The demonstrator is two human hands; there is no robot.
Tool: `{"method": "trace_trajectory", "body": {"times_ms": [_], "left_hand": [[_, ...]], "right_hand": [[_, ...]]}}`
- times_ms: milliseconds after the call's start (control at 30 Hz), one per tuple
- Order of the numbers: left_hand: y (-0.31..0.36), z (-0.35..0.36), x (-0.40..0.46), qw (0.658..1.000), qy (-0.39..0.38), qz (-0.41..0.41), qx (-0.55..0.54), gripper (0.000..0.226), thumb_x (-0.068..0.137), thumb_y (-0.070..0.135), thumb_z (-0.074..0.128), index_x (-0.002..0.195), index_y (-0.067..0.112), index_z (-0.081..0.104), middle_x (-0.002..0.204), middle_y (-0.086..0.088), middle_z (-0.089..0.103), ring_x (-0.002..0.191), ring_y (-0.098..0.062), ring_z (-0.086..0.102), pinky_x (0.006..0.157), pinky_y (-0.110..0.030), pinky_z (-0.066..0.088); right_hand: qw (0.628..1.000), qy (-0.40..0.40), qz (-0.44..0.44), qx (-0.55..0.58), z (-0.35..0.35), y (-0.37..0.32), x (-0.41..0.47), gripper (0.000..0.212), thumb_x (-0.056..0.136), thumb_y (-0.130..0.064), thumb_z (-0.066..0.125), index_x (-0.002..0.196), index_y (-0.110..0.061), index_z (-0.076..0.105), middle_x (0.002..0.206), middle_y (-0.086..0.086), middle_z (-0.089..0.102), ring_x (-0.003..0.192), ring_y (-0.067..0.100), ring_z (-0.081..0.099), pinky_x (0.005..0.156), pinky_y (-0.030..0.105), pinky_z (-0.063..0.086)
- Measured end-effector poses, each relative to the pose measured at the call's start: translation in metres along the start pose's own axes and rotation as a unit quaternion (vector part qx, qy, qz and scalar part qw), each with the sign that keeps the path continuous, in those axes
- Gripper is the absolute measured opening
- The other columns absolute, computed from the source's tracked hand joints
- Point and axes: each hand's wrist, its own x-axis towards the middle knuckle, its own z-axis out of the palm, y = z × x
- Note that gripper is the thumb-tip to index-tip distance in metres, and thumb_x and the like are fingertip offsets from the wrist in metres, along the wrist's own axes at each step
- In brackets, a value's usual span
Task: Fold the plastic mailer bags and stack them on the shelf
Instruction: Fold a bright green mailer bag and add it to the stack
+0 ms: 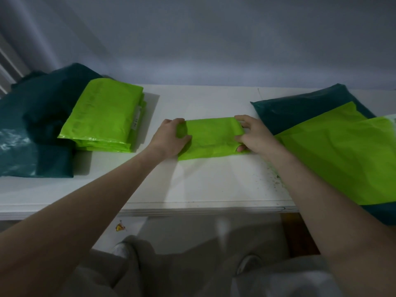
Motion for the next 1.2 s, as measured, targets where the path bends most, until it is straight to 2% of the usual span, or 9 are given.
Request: {"method": "trace_trajectory", "body": {"times_ms": [100, 167, 267, 433, 567, 700, 833, 967, 1200], "left_hand": [[0.003, 0.003, -0.003, 0.999, 0.001, 0.008, 0.052, 0.054, 0.092, 0.031, 0.054, 0.141, 0.020, 0.037, 0.140, -0.010, 0.036, 0.122, -0.033, 0.047, 0.102, -0.036, 0.037], [0.005, 0.005, -0.006, 0.993, 0.011, 0.012, 0.121, 0.050, 0.093, 0.036, 0.048, 0.140, 0.022, 0.037, 0.140, -0.008, 0.033, 0.118, -0.035, 0.049, 0.095, -0.041, 0.042], [0.007, 0.007, -0.009, 0.981, 0.028, 0.020, 0.189, 0.047, 0.093, 0.042, 0.042, 0.135, 0.021, 0.042, 0.137, -0.011, 0.032, 0.125, -0.031, 0.037, 0.094, -0.044, 0.040], [0.006, 0.007, -0.006, 0.972, 0.016, 0.035, 0.231, 0.049, 0.091, 0.047, 0.037, 0.132, 0.020, 0.045, 0.139, -0.009, 0.029, 0.129, -0.030, 0.026, 0.101, -0.043, 0.031], [0.005, 0.004, -0.003, 0.980, 0.026, 0.043, 0.191, 0.049, 0.091, 0.044, 0.041, 0.133, 0.021, 0.046, 0.146, -0.003, 0.025, 0.136, -0.025, 0.020, 0.107, -0.042, 0.024], [0.007, 0.004, -0.005, 0.975, 0.063, 0.119, 0.176, 0.048, 0.096, 0.034, 0.035, 0.140, 0.016, 0.037, 0.149, -0.001, 0.027, 0.138, -0.020, 0.022, 0.110, -0.035, 0.019], [0.013, 0.013, -0.007, 0.976, 0.008, 0.130, 0.175, 0.052, 0.099, 0.038, 0.028, 0.146, 0.017, 0.027, 0.155, 0.001, 0.021, 0.141, -0.018, 0.020, 0.112, -0.033, 0.016], [0.015, 0.016, -0.004, 0.962, -0.050, 0.130, 0.235, 0.056, 0.096, 0.041, 0.028, 0.148, 0.020, 0.022, 0.156, 0.004, 0.019, 0.141, -0.015, 0.019, 0.112, -0.035, 0.016], [0.018, 0.012, -0.003, 0.951, -0.048, 0.145, 0.270, 0.051, 0.095, 0.041, 0.023, 0.142, 0.023, 0.031, 0.154, 0.008, 0.025, 0.134, -0.019, 0.030, 0.101, -0.041, 0.024]], "right_hand": [[0.998, 0.013, -0.017, -0.058, 0.003, -0.003, -0.003, 0.060, 0.082, 0.006, 0.048, 0.134, -0.024, 0.046, 0.131, 0.004, 0.054, 0.043, 0.007, 0.060, 0.051, 0.016, 0.050], [0.989, 0.023, -0.029, -0.144, 0.005, -0.007, -0.008, 0.061, 0.079, 0.002, 0.049, 0.134, -0.023, 0.047, 0.122, 0.009, 0.062, 0.071, 0.018, 0.067, 0.074, 0.028, 0.053], [0.959, 0.024, -0.032, -0.282, 0.007, -0.011, -0.013, 0.050, 0.085, -0.014, 0.051, 0.135, -0.016, 0.048, 0.131, 0.012, 0.048, 0.116, 0.031, 0.051, 0.098, 0.033, 0.041], [0.930, 0.026, -0.009, -0.365, 0.009, -0.011, -0.011, 0.043, 0.085, -0.033, 0.052, 0.125, -0.014, 0.055, 0.127, 0.011, 0.037, 0.124, 0.032, 0.034, 0.099, 0.043, 0.034], [0.927, 0.058, -0.034, -0.370, 0.013, -0.015, -0.012, 0.040, 0.082, -0.026, 0.055, 0.118, -0.008, 0.057, 0.126, 0.010, 0.038, 0.122, 0.030, 0.031, 0.096, 0.043, 0.033], [0.921, 0.129, -0.136, -0.342, 0.018, -0.020, -0.011, 0.039, 0.087, -0.021, 0.049, 0.123, -0.007, 0.055, 0.131, 0.008, 0.045, 0.121, 0.027, 0.038, 0.095, 0.040, 0.036], [0.909, 0.082, -0.215, -0.347, 0.034, -0.022, -0.007, 0.043, 0.093, -0.020, 0.043, 0.134, -0.007, 0.047, 0.144, 0.005, 0.042, 0.129, 0.024, 0.039, 0.102, 0.037, 0.033], [0.898, 0.009, -0.225, -0.379, 0.048, -0.019, -0.005, 0.047, 0.096, -0.022, 0.038, 0.142, -0.013, 0.037, 0.151, 0.000, 0.035, 0.135, 0.019, 0.034, 0.110, 0.033, 0.029], [0.894, 0.000, -0.191, -0.404, 0.053, -0.025, -0.005, 0.044, 0.097, -0.024, 0.030, 0.141, -0.019, 0.036, 0.142, -0.004, 0.040, 0.126, 0.020, 0.036, 0.098, 0.040, 0.034]]}}
